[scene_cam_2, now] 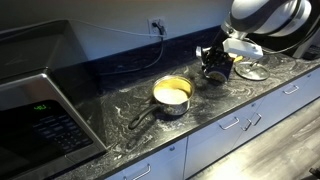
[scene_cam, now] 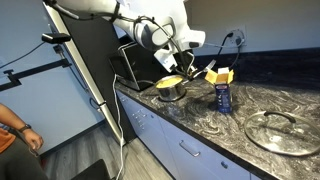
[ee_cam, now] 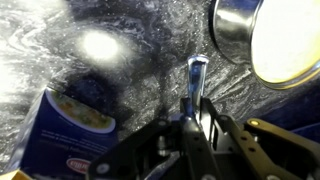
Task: Use the silver fork to stir the contents in the silver pot on the left.
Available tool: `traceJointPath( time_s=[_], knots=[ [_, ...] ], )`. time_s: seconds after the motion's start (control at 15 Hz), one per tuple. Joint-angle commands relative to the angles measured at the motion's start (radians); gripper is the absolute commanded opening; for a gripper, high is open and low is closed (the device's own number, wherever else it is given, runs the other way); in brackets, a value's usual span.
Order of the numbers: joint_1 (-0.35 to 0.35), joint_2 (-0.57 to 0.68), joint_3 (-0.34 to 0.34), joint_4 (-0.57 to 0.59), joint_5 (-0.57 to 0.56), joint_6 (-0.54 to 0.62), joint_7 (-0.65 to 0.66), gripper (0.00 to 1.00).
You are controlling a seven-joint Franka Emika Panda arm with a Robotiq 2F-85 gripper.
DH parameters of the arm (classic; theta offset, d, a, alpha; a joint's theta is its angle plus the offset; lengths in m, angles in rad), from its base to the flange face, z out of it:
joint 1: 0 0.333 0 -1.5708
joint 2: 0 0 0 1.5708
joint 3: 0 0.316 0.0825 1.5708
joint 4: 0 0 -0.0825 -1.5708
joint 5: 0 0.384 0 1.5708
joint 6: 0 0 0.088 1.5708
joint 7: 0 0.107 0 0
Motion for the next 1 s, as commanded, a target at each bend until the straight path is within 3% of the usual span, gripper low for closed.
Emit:
traceJointPath(
  time_s=[0.0,0.07,0.2,0.4,0.6,0.93],
  knots=[
    [-0.022,0.004,0.025,-0.003,-0.037,0.012,0.019,0.14],
    [-0.021,0.006,0.024,-0.005,-0.043,0.016,0.019,0.04],
    [0.057,0.006,-0.067,-0.044,-0.260,0.114,0.157,0.04],
    [0.148,0.010,-0.191,-0.061,-0.534,0.101,0.284,0.04],
    [0.159,-0.004,-0.205,-0.058,-0.736,-0.034,0.309,0.04],
    [0.109,-0.023,-0.114,-0.056,-0.762,-0.181,0.159,0.04]
  ],
)
